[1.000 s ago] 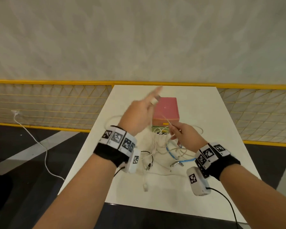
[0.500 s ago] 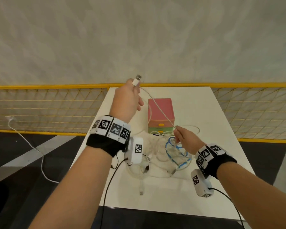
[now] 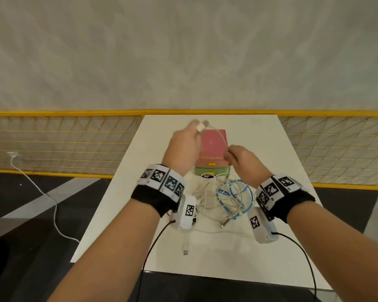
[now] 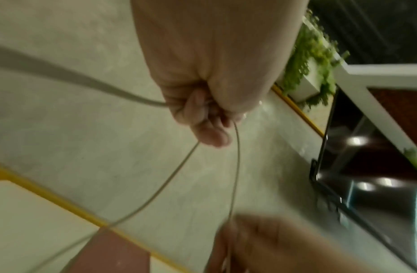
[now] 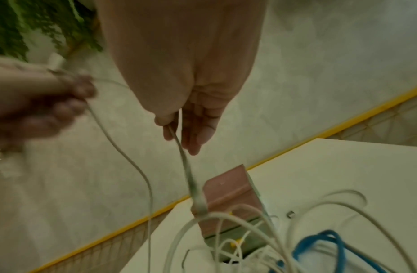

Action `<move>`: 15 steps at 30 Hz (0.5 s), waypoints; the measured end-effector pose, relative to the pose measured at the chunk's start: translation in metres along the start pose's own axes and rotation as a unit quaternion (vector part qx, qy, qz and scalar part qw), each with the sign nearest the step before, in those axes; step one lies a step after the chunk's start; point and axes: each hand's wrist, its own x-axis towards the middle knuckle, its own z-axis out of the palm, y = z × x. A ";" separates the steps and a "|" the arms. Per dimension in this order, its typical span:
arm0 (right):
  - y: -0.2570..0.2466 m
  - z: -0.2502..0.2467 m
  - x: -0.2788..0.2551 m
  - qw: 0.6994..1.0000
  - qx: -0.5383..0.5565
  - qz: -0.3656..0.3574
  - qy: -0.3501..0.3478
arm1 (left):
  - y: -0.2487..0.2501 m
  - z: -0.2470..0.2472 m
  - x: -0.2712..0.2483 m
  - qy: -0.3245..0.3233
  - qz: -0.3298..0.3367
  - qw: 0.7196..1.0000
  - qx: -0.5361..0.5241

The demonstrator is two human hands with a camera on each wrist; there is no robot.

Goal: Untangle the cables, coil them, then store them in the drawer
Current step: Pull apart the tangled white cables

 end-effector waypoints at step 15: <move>-0.079 -0.043 -0.045 0.958 -0.144 -0.112 0.220 | 0.004 -0.035 -0.038 -0.154 0.079 0.984 0.048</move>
